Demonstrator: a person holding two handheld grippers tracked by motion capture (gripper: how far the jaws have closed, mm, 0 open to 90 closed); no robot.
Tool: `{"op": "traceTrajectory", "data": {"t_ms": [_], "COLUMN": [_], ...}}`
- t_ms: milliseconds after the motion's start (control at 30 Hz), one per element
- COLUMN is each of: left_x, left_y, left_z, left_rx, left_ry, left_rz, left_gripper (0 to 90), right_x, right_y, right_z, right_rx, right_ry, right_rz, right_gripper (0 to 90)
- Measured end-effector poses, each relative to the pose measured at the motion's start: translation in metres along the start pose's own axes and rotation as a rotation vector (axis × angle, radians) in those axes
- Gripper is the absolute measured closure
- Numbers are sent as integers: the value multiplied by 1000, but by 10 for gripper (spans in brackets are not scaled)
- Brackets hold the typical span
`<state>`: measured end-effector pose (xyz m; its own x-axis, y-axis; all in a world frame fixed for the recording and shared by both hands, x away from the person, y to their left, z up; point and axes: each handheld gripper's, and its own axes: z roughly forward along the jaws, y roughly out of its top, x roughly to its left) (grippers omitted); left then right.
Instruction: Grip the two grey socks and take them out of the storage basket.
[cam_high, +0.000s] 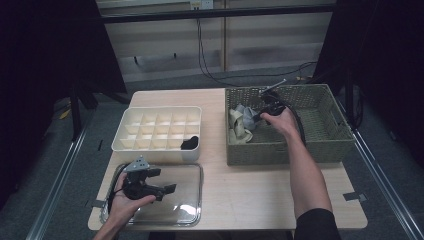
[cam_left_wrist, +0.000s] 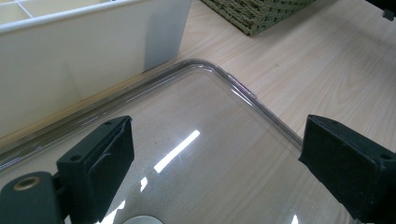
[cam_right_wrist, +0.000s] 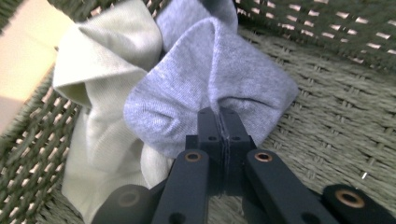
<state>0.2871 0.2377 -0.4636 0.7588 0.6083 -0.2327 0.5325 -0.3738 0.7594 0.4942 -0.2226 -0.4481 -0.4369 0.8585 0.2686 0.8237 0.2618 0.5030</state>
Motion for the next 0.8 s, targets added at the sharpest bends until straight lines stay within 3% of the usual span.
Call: {"op": "traceTrajectory", "data": {"t_ms": [167, 467, 800], "left_x": [1, 2, -1], "left_y": [0, -1, 1], "left_z": [-2, -4, -2], "left_rx": [-6, -14, -15], "left_ry": [7, 14, 11], "left_rz": [-2, -1, 5], "left_gripper": [94, 100, 96], "right_x": [0, 3, 11], "right_y": [0, -1, -10], "right_z": [-6, -29, -54], "right_rx": [-40, -130, -215], "right_ry": [2, 57, 84], "right_rz": [22, -3, -31], "right_gripper": [897, 899, 899]}}
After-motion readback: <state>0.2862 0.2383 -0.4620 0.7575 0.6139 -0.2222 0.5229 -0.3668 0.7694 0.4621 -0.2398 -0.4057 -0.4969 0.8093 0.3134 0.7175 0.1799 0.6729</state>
